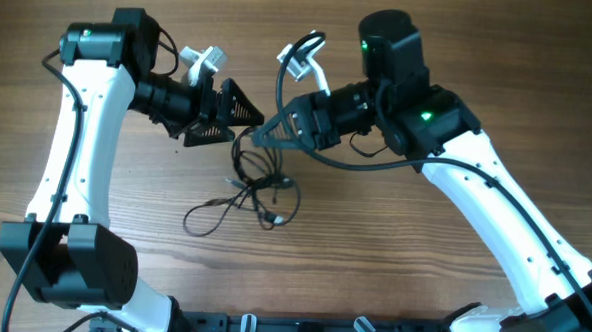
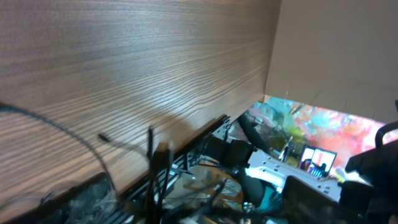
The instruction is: Untangle cables
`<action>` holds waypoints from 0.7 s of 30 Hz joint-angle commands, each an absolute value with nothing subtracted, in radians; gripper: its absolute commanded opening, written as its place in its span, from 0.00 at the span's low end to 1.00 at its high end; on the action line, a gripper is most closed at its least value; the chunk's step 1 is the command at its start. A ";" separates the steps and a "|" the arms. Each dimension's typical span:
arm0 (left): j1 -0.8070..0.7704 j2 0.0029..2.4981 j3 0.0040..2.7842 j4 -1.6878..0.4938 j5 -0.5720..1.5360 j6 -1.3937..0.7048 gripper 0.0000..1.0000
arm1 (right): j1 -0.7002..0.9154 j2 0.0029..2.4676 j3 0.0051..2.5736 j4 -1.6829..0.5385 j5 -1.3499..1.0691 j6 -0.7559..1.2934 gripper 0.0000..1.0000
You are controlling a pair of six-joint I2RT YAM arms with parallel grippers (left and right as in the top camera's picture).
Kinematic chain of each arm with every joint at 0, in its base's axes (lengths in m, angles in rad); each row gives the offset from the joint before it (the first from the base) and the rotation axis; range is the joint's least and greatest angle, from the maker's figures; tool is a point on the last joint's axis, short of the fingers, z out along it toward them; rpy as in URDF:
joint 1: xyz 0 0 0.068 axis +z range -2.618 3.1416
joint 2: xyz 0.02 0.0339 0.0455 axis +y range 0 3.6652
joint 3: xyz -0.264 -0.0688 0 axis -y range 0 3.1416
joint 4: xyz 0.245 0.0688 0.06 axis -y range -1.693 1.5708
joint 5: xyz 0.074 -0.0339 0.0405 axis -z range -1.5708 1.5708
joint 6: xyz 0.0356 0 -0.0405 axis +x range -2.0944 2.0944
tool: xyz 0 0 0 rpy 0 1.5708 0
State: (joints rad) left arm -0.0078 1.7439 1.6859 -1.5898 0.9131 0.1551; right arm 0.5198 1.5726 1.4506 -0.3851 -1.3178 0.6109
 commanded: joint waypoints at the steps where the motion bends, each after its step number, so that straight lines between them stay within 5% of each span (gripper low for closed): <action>1: -0.009 1.748 1.686 -1.592 0.911 0.229 1.00 | 0.510 1.565 1.458 -0.380 -1.280 0.590 0.04; 11: -0.009 1.748 1.686 -1.640 0.980 0.464 1.00 | 0.505 1.617 1.458 -0.374 -1.337 0.556 0.04; 21: -0.009 1.748 1.686 -1.637 0.972 0.468 0.94 | 0.474 1.621 1.458 -0.175 -1.454 0.690 0.04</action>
State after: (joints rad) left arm -0.0074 1.7439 1.6859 -1.6291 0.9562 0.4370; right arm 0.4706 1.6058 1.4475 -0.1905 -1.4132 0.6662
